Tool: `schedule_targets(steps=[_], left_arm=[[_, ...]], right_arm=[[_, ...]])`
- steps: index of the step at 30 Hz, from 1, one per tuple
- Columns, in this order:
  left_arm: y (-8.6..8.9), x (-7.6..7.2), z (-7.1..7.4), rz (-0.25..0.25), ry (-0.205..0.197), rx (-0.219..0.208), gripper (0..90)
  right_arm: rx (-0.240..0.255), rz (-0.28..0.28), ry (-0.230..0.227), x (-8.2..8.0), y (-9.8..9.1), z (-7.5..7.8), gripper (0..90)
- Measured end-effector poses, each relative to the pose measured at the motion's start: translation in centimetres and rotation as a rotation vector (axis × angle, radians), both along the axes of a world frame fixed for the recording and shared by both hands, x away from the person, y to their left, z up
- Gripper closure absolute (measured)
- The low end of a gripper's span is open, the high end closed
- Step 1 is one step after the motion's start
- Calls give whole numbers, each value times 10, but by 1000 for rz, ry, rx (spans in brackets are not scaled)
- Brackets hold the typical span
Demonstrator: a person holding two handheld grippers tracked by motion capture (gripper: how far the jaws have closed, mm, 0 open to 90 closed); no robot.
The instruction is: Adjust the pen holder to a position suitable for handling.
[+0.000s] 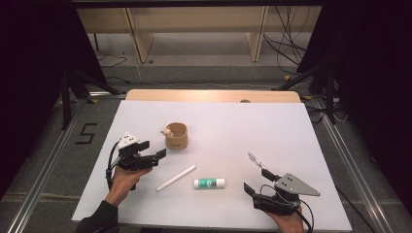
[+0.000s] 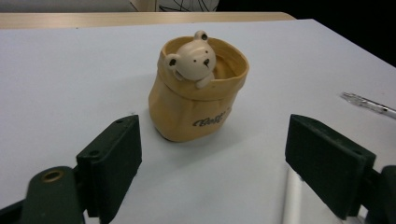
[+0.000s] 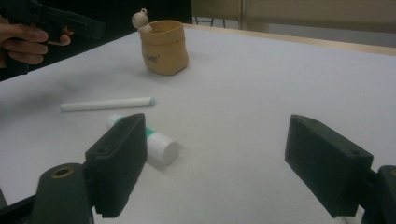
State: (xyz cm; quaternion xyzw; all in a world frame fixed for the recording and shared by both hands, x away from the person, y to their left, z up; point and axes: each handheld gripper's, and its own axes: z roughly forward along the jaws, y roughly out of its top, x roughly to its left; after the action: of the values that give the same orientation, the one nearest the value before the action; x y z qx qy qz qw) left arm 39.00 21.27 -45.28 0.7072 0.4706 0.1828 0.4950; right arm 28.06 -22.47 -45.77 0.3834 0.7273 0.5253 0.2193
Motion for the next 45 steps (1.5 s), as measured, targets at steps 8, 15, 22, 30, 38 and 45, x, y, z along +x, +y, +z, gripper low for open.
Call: schedule_targets(steps=[8,15,22,30,38,45], left_arm=[[5,19,-2,56,6,30,346],[7,35,-9,104,44,69,608],[3,50,-16,105,62,65,783],[2,60,-22,99,77,61,892],[-4,68,-27,94,89,61,893],[-12,71,-28,88,97,54,893]], right_arm=[[-4,1,-3,0,0,0,222],[-9,3,2,0,1,-1,226],[-10,2,6,1,1,-2,229],[-6,5,7,0,1,-1,228],[-7,11,6,0,1,-2,228],[-8,13,9,0,1,-2,227]])
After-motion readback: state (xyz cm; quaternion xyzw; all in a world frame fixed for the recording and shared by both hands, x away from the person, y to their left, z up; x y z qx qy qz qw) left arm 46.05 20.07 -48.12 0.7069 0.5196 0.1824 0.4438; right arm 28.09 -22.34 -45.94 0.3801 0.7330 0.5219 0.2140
